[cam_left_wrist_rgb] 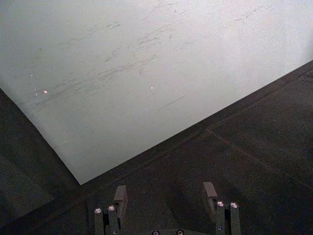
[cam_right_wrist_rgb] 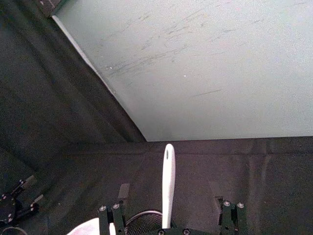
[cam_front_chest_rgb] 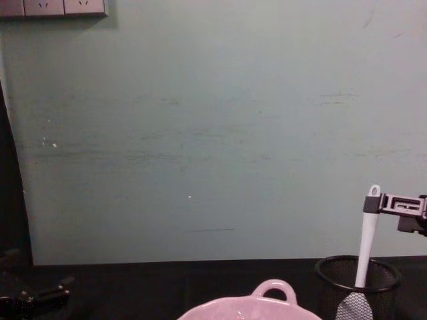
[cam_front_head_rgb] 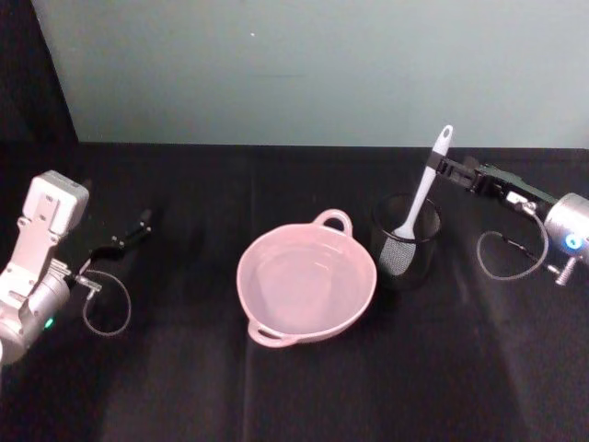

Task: Use the one hand to pick up the spoon and stir the clear water in the bowl.

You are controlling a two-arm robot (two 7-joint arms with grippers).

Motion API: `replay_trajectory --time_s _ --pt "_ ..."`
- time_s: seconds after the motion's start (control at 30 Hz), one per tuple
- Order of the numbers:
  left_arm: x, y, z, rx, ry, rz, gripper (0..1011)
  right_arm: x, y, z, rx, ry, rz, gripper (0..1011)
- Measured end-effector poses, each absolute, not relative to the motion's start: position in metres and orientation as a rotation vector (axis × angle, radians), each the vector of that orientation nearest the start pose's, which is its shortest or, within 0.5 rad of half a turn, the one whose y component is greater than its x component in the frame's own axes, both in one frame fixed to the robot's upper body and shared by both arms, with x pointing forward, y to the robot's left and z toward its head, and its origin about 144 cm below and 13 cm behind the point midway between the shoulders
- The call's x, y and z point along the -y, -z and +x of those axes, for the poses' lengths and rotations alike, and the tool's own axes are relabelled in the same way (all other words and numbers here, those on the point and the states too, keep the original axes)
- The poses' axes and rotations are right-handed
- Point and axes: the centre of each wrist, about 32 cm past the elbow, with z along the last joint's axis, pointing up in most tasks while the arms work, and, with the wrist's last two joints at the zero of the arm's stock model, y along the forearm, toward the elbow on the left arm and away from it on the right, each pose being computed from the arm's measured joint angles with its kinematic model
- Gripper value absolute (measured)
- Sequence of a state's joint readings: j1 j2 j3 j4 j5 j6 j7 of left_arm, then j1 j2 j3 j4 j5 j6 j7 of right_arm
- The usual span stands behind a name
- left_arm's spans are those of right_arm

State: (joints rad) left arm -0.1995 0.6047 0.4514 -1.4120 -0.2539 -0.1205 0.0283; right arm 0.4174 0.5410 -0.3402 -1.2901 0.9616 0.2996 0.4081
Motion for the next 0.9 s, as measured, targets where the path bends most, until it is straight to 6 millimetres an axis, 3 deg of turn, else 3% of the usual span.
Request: replay_trajectory --time_s 0.9 --pt "-0.31 -1.14 0.489 0.285 -1.248 0.304 1011 0.329 -1.199 0.578 -0.459 0.869 0.088 1002"
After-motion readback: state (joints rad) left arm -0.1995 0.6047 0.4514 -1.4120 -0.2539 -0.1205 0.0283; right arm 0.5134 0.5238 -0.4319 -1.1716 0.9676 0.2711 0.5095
